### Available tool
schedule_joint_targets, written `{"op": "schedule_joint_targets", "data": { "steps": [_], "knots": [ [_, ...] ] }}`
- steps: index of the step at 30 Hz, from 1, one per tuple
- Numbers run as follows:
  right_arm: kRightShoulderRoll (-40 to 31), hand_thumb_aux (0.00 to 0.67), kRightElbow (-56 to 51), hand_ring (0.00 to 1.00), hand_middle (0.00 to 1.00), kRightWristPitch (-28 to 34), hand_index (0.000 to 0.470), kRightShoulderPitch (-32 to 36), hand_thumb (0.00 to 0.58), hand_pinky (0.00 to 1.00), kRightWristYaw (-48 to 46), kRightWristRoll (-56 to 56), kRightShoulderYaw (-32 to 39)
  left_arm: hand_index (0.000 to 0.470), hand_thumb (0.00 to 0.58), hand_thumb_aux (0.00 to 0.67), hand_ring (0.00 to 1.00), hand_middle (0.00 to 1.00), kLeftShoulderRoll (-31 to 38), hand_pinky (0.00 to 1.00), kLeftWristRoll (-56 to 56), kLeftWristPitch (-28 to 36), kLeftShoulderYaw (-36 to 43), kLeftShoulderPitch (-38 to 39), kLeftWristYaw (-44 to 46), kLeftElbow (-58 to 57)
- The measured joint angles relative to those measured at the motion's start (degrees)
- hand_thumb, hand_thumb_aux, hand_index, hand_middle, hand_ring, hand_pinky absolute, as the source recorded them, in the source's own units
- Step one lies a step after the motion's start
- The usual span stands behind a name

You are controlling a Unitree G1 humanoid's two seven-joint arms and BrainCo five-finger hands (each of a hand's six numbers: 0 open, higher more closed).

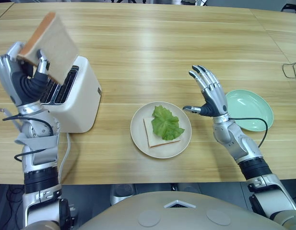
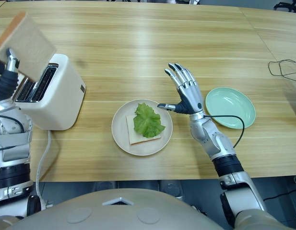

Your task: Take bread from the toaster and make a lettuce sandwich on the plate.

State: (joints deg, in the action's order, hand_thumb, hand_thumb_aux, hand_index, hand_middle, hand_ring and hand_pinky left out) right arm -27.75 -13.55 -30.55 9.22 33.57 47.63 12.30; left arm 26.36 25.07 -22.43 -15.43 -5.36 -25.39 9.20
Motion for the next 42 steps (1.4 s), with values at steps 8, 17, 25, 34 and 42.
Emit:
{"op": "schedule_joint_targets", "data": {
  "steps": [8,17,25,34,42],
  "knots": [
    [-4.62,0.000,4.78,0.00,0.00,-3.87,0.000,-3.85,0.000,0.00,-1.39,-2.11,-1.79,0.460,0.580,0.670,1.00,1.00,-7.19,1.00,-18.66,-2.55,19.35,-1.85,24.00,-4.48],
    [-10.68,0.000,12.56,0.00,0.00,-12.35,0.000,-10.65,0.000,0.00,-17.01,-23.16,-4.48,0.460,0.580,0.670,1.00,1.00,-13.51,1.00,-23.02,2.34,27.15,-0.23,36.86,-14.07],
    [-13.08,0.000,18.55,0.00,0.00,-14.85,0.000,-16.23,0.000,0.00,-34.37,-32.62,0.40,0.460,0.580,0.670,1.00,1.00,-15.20,1.00,-21.79,4.13,29.93,4.05,40.03,-16.34],
    [-12.22,0.000,18.21,0.00,0.00,-15.07,0.000,-18.88,0.000,0.00,-47.52,-34.75,6.44,0.460,0.580,0.670,1.00,1.00,-15.22,1.00,-15.12,4.41,30.41,3.13,37.74,-24.63],
    [-7.71,0.000,8.31,0.00,0.00,-13.21,0.000,-14.98,0.000,0.00,-51.11,-29.45,8.71,0.460,0.580,0.670,1.00,1.00,-16.38,1.00,-11.81,2.00,31.41,0.44,35.65,-31.56]
  ]
}}
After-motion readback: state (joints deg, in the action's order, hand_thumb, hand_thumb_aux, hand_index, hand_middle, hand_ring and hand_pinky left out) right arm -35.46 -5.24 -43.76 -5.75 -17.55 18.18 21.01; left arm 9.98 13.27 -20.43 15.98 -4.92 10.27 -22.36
